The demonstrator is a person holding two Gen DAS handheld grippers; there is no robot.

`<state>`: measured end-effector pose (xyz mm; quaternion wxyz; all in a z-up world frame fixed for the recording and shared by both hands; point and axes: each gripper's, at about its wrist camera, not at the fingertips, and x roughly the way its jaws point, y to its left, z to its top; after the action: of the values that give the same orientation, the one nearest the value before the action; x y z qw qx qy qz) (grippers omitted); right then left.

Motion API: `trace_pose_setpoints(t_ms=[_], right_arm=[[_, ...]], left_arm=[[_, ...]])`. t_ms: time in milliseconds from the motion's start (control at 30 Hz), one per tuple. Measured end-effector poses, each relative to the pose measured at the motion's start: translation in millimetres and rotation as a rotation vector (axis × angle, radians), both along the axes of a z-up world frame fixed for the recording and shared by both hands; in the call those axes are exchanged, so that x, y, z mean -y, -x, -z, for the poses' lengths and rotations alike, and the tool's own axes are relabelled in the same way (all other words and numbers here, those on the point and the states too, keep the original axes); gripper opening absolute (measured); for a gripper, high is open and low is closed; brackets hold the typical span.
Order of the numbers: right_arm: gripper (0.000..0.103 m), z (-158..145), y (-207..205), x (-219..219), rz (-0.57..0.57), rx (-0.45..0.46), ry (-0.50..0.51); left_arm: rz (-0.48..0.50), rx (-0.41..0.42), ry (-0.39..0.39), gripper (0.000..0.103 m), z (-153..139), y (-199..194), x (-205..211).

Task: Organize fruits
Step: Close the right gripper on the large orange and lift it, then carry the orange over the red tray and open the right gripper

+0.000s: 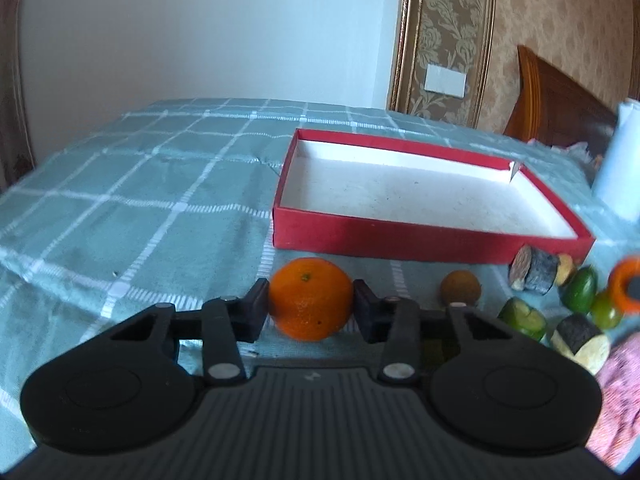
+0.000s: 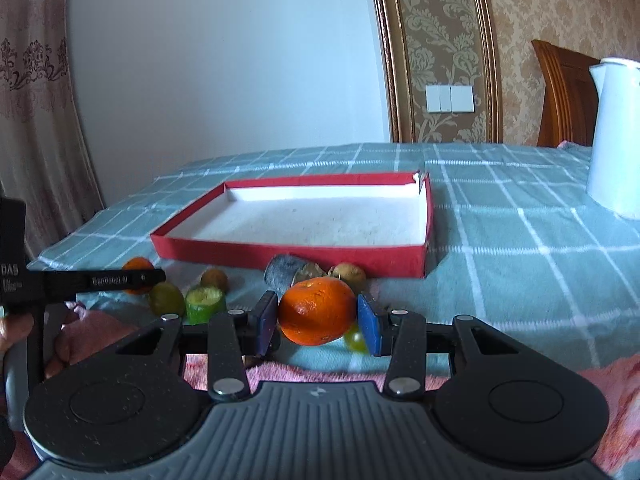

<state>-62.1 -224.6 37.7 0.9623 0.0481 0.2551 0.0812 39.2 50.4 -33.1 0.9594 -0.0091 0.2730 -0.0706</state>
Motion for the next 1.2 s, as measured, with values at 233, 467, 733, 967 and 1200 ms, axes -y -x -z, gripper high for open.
trace_pose_setpoints(t_ms=[233,467,733,967,1200], right_arm=[[0.043,-17,-33,4,0.033,0.052,0.054],[0.043,-24,-91,9,0.048,0.021,0.072],[0.043,-3,-152,3,0.042,-0.074,0.136],[0.043,24,-176,5,0.044,-0.136,0.162],[0.044,25,-175,5,0.047,-0.125,0.157]], left_arm=[[0.004,-0.009,0.066,0.041,1,0,-9],[0.005,-0.011,0.056,0.041,1,0,-8],[0.006,-0.012,0.060,0.041,1,-1,-9],[0.006,-0.012,0.060,0.041,1,-1,-9],[0.013,-0.011,0.057,0.043,1,0,-7]])
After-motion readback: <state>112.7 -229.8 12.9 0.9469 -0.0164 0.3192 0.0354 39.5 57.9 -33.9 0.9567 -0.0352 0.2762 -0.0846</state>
